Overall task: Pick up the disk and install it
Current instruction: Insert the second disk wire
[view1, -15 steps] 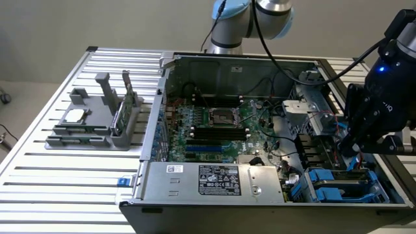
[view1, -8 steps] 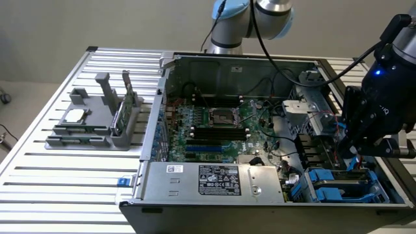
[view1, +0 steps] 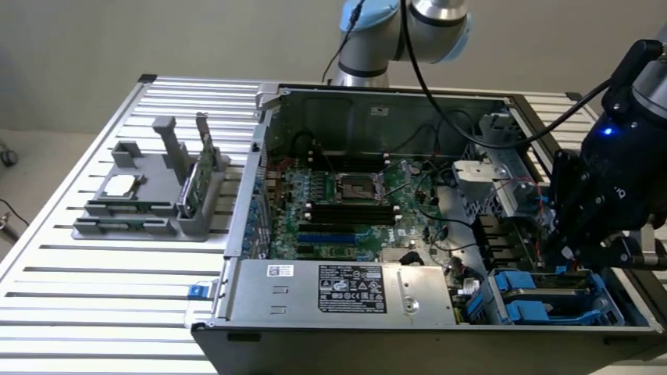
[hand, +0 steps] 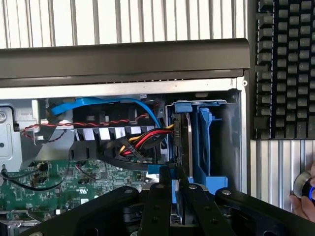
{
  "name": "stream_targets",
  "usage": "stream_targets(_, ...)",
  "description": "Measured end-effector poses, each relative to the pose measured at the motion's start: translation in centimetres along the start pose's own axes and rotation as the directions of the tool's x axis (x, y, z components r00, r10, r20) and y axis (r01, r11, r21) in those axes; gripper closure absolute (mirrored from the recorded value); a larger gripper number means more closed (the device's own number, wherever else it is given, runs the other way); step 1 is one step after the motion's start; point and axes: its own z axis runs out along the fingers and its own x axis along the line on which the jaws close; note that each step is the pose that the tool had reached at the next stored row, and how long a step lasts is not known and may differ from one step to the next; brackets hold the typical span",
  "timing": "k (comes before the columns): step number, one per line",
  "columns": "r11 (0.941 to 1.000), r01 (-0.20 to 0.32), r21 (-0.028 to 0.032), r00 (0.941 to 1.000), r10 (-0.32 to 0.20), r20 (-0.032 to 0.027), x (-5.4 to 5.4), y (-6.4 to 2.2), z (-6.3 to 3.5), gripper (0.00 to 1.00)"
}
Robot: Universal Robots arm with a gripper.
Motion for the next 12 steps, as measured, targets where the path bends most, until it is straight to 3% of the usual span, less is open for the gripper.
stream_targets(12, 0.9998, 0.020, -0.0001, 0.9998, -0.020, -0.0010, -0.13, 0.23, 0.87, 0.84)
